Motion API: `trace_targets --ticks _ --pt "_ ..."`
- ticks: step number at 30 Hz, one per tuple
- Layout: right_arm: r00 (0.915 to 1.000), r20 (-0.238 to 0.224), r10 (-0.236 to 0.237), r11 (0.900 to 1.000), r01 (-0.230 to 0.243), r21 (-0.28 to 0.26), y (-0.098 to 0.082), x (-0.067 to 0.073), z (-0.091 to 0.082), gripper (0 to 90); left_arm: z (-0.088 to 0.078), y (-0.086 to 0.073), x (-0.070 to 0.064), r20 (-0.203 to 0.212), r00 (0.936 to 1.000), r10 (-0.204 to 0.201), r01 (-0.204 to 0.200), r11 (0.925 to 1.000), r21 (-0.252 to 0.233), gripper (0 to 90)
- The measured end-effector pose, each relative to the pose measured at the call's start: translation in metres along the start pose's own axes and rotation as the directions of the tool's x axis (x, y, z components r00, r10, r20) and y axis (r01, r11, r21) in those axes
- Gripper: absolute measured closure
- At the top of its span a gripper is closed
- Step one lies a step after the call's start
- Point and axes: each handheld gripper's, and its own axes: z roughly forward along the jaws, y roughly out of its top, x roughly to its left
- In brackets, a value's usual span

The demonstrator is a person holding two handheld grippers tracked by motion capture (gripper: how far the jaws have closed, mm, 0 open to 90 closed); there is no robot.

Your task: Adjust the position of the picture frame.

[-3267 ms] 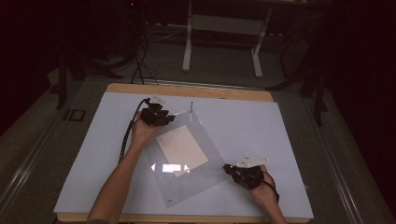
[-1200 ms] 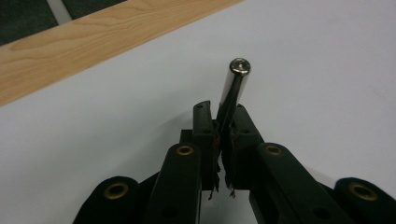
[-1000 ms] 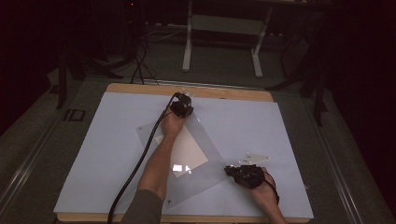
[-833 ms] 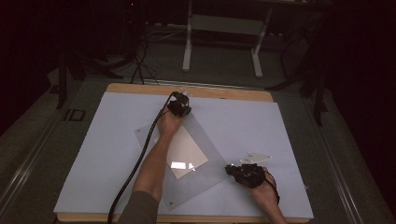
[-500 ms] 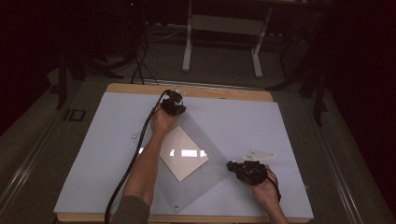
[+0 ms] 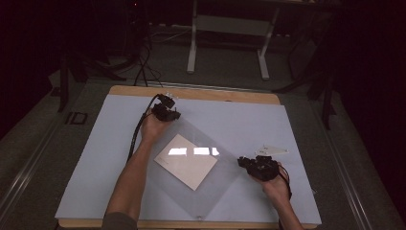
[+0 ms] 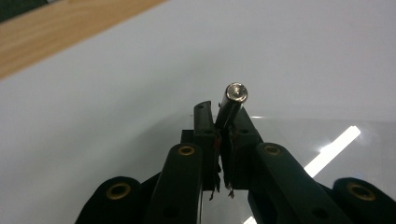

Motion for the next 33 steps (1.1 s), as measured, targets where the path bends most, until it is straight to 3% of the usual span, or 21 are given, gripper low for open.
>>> trace_targets --ticks 5,16,26,33 --pt "0.9995 -0.031 0.010 1.000 -0.009 0.006 0.010 -0.015 0.006 82.0 -0.014 -0.011 0.007 0.001 0.9998 0.018 -0.018 0.9998 0.002 85.8" --pt "0.9984 -0.032 0.046 0.999 -0.046 0.011 0.038 -0.043 0.019 82.1 -0.039 -0.033 0.015 0.032 0.9990 0.031 -0.032 0.9994 0.011 85.9" --pt "0.9937 -0.046 0.103 0.994 -0.101 0.042 0.057 -0.071 0.038 82.5 -0.058 -0.046 0.012 0.056 0.9976 0.041 -0.042 0.9991 0.005 86.1" --pt "0.9942 -0.056 0.092 0.992 -0.086 0.096 0.066 -0.081 0.054 82.6 -0.063 -0.066 0.007 0.062 0.9976 0.031 -0.031 0.9994 0.013 86.1"
